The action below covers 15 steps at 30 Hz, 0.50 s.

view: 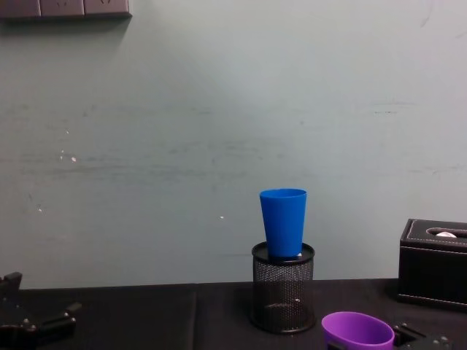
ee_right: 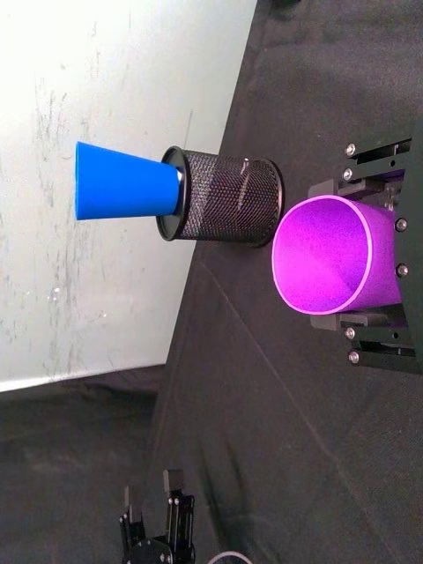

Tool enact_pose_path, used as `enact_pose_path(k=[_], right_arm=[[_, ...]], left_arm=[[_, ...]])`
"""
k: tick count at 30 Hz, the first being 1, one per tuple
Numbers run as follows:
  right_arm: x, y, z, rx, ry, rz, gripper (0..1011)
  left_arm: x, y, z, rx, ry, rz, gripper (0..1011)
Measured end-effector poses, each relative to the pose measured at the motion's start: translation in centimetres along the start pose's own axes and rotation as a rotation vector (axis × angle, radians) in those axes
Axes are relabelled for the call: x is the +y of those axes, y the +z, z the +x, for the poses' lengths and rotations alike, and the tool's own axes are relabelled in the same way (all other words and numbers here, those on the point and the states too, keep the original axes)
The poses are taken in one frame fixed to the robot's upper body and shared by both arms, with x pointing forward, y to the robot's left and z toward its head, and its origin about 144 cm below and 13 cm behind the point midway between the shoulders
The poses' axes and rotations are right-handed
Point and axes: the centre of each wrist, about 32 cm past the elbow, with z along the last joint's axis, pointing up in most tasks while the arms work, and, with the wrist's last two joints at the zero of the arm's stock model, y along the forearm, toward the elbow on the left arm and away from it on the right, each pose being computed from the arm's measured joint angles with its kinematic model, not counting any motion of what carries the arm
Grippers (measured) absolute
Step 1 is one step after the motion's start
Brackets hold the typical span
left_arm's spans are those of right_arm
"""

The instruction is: Pick up one cup with a gripper and tap it against the other cup.

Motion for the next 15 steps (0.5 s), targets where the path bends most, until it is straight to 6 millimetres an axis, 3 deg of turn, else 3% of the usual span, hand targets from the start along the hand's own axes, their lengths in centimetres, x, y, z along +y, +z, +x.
enact_pose_path(k=[15], right_arm=[[0.00, 0.00, 0.00, 0.000, -0.001, 0.000, 731]], left_arm=[[0.00, 0.00, 0.00, 0.000, 0.000, 0.000, 1011]])
